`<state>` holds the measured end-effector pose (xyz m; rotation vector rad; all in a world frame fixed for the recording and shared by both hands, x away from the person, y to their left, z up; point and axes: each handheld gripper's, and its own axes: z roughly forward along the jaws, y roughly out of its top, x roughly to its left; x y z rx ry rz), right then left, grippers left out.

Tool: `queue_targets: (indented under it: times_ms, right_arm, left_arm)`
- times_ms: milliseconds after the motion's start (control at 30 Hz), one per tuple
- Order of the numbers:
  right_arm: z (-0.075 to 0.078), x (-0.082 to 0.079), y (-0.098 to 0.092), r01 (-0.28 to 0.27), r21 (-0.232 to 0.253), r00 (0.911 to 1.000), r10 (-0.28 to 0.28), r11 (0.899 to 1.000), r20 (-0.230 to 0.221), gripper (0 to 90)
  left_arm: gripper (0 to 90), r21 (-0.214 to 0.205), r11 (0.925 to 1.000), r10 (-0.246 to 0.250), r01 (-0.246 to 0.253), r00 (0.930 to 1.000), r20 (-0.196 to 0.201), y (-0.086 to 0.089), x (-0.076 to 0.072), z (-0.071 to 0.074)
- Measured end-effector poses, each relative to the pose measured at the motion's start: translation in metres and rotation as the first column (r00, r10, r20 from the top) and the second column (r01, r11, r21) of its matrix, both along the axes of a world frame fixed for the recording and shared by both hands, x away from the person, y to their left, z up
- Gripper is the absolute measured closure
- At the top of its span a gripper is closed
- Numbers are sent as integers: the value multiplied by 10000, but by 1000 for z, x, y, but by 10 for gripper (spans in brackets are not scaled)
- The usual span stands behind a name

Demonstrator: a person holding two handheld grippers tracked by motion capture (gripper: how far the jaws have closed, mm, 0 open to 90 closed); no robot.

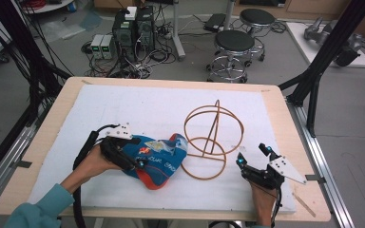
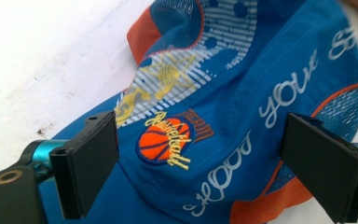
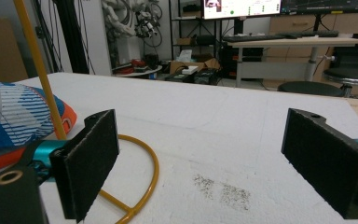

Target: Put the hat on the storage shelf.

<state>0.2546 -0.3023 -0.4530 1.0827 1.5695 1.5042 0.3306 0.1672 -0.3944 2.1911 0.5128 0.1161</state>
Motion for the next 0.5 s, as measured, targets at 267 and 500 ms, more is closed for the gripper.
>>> queue_targets:
  times_ms: [267,500]
  right_arm:
    - [0,0,0,0,-16,10000,0,10000,48,100]
    - [0,0,-1,-5,-12,10000,5,10000,82,100]
  left_arm:
    - [128,747,9969,-252,242,9996,120,-9,3,-13]
    - [186,1037,9943,-294,240,9983,504,-13,3,-17]
